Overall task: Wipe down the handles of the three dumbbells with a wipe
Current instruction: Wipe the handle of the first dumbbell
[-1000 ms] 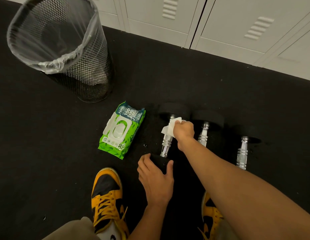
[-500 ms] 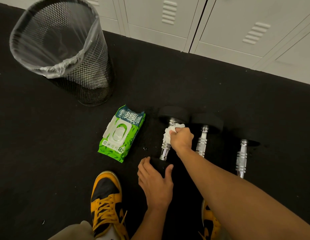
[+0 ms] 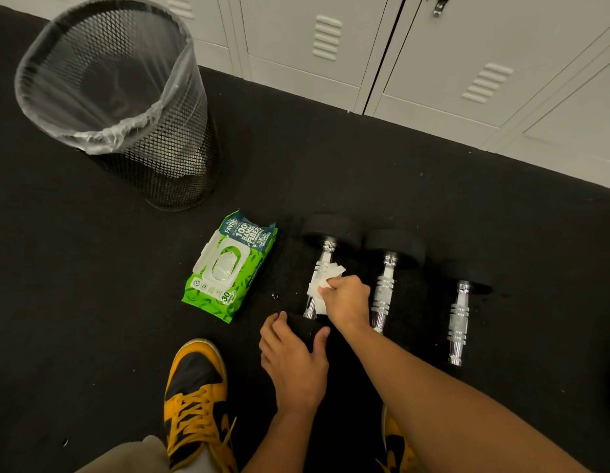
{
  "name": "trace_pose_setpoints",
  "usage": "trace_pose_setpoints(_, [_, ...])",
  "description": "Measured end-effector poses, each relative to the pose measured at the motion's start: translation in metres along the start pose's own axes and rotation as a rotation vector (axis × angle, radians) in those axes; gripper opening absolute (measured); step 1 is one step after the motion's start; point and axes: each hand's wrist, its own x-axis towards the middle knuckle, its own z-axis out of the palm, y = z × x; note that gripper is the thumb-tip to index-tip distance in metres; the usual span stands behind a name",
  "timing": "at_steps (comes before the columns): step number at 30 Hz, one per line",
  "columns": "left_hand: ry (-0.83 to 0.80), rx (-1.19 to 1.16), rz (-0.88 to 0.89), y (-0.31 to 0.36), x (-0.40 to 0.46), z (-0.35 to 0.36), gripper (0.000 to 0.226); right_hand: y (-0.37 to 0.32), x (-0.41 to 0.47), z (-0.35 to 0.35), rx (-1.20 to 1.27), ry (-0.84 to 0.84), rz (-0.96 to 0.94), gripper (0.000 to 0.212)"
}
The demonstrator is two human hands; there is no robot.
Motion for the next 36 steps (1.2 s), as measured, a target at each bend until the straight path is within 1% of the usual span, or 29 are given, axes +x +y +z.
trace_pose_setpoints(3, [-0.006, 0.018, -0.008, 0.0, 0.0, -0.001, 0.079, 0.003, -0.004, -0.001, -0.06, -0.039, -0.037, 0.06])
trace_pose_setpoints(4, [-0.005, 0.023, -0.008, 0.0, 0.0, -0.001, 0.079, 0.004, -0.004, -0.001, -0.078, -0.062, -0.025, 0.058])
trace_pose_setpoints(5, [-0.006, 0.024, -0.007, 0.001, 0.0, -0.001, 0.078, 0.003, -0.006, -0.003, -0.097, -0.078, -0.027, 0.05])
trace_pose_setpoints(6, [-0.006, 0.023, -0.005, 0.001, 0.0, -0.001, 0.078, 0.004, -0.008, -0.004, -0.103, -0.107, -0.005, 0.036])
trace_pose_setpoints(7, [-0.003, 0.02, -0.002, 0.001, 0.0, -0.001, 0.077, 0.004, -0.009, -0.007, -0.093, -0.131, 0.011, 0.014])
trace_pose_setpoints(8, [0.0, 0.018, 0.0, 0.001, 0.0, -0.001, 0.076, 0.005, -0.01, -0.011, -0.092, -0.156, 0.029, 0.009])
trace_pose_setpoints(9, [0.0, 0.017, -0.001, 0.001, 0.0, -0.001, 0.076, 0.006, -0.009, -0.012, -0.096, -0.184, 0.032, 0.021])
trace_pose_setpoints(10, [-0.004, 0.018, -0.004, 0.001, 0.0, -0.001, 0.076, 0.008, -0.008, -0.015, -0.111, -0.21, 0.03, 0.027])
trace_pose_setpoints(14, [-0.001, 0.015, -0.007, 0.001, 0.0, -0.001, 0.077, 0.005, -0.005, -0.023, -0.199, -0.312, -0.008, 0.029])
trace_pose_setpoints(15, [0.003, 0.014, -0.003, 0.001, 0.0, -0.002, 0.077, 0.002, -0.006, -0.025, -0.213, -0.324, -0.024, 0.027])
trace_pose_setpoints(16, [0.006, 0.014, 0.0, 0.001, -0.001, -0.002, 0.077, 0.002, -0.003, -0.024, -0.218, -0.317, -0.032, 0.018])
trace_pose_setpoints(17, [0.006, 0.016, 0.001, 0.001, -0.001, -0.002, 0.077, -0.001, -0.004, -0.025, -0.22, -0.299, -0.048, 0.004])
trace_pose_setpoints(19, [0.002, 0.022, 0.0, 0.001, -0.001, -0.002, 0.077, -0.002, -0.001, -0.025, -0.191, -0.206, -0.093, 0.026])
trace_pose_setpoints(20, [0.002, 0.024, 0.003, 0.002, 0.0, -0.001, 0.076, -0.002, 0.003, -0.026, -0.165, -0.147, -0.106, 0.026])
trace_pose_setpoints(22, [0.0, 0.018, 0.003, 0.002, 0.0, -0.002, 0.076, -0.006, 0.005, -0.032, -0.141, -0.026, -0.149, 0.01])
trace_pose_setpoints(23, [-0.012, 0.015, 0.0, 0.002, 0.0, -0.002, 0.076, -0.009, 0.006, -0.037, -0.154, 0.024, -0.19, 0.009])
trace_pose_setpoints(24, [-0.026, 0.014, -0.002, 0.002, 0.0, -0.002, 0.077, -0.01, 0.01, -0.039, -0.192, 0.059, -0.252, 0.017])
trace_pose_setpoints(26, [-0.038, 0.011, -0.004, 0.002, 0.001, -0.002, 0.077, -0.012, 0.015, -0.044, -0.296, 0.101, -0.412, 0.025])
trace_pose_setpoints(28, [-0.032, 0.005, -0.004, 0.001, 0.001, -0.002, 0.077, -0.016, 0.019, -0.043, -0.418, 0.109, -0.543, 0.028])
trace_pose_setpoints(30, [-0.03, 0.001, -0.002, 0.001, 0.001, -0.002, 0.076, -0.02, 0.023, -0.041, -0.6, 0.07, -0.603, 0.036])
trace_pose_setpoints(32, [-0.032, -0.001, -0.003, 0.0, 0.001, -0.002, 0.077, -0.024, 0.025, -0.04, -0.732, 0.035, -0.638, 0.047])
trace_pose_setpoints(36, [-0.056, -0.012, -0.011, -0.001, 0.002, -0.002, 0.079, -0.025, 0.027, -0.035, -0.825, -0.017, -0.687, 0.061])
